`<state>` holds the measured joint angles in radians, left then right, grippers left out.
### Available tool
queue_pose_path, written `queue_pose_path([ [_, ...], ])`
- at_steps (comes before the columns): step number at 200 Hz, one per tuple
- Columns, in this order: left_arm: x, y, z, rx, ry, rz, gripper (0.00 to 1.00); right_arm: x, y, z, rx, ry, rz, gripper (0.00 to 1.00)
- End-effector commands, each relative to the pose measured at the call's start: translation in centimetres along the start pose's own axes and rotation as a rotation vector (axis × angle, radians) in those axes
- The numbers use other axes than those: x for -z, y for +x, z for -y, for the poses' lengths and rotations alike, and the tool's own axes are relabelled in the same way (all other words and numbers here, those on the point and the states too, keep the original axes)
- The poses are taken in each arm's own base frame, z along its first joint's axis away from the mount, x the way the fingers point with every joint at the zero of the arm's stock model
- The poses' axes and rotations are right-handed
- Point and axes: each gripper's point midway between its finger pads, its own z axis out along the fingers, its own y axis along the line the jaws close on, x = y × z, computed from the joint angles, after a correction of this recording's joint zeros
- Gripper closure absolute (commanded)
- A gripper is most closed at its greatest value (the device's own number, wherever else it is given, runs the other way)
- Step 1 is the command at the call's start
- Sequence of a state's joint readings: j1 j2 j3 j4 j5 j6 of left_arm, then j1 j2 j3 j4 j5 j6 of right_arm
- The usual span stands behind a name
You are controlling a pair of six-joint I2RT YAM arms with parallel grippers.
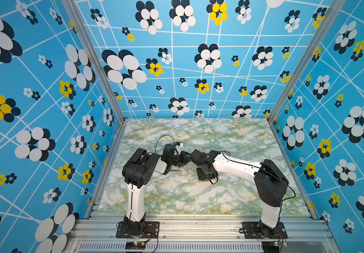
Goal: Assemble the letter v with lego
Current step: Assemble the lego brick with the lego brick.
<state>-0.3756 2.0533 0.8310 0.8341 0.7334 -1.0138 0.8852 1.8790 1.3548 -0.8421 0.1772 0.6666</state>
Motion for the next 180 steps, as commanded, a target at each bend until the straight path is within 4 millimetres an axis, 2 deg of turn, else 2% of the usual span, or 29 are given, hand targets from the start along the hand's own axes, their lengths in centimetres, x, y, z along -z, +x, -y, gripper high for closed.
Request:
queue_pose_path([
  [1,0.1,0.5,-0.1,0.006,-0.011,0.003,1.0,-0.4,0.4,0.6,-0.019,-0.011,0.0,0.76],
  [67,0.2,0.4,0.1,0.004,-0.013,0.007,1.0,-0.9,0.5,0.4,-0.028,-0.031,0.01,0.76],
  [180,0.0,0.2,0.4,0.0,-0.003,0.007,1.0,0.1,-0.4,0.6,-0.142,0.025,-0.001,0.77],
])
